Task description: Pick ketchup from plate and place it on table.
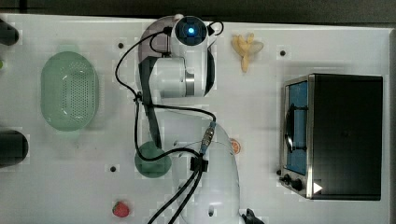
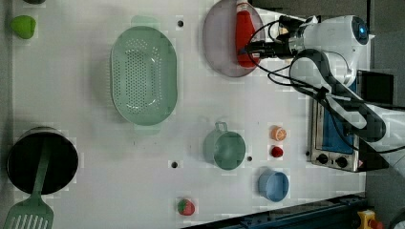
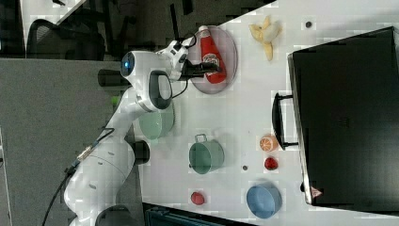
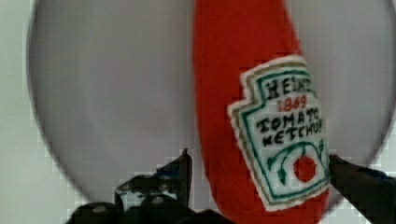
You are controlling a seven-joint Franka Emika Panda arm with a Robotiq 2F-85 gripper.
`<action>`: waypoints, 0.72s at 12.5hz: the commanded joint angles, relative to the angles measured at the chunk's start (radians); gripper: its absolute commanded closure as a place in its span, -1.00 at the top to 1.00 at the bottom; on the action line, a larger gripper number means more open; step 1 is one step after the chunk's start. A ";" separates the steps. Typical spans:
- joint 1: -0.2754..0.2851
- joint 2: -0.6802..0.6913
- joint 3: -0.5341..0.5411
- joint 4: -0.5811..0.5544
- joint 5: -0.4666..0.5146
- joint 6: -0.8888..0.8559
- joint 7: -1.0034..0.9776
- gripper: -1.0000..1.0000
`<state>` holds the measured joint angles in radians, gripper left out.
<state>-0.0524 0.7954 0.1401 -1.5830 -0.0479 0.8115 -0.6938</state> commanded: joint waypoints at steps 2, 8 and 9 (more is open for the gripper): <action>0.015 0.065 0.007 0.048 -0.039 0.081 -0.052 1.00; 0.015 0.065 0.008 0.047 -0.039 0.091 -0.045 0.18; 0.015 0.055 0.009 0.048 -0.039 0.092 -0.045 0.18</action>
<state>-0.0510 0.8721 0.1338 -1.5371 -0.0874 0.9058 -0.7036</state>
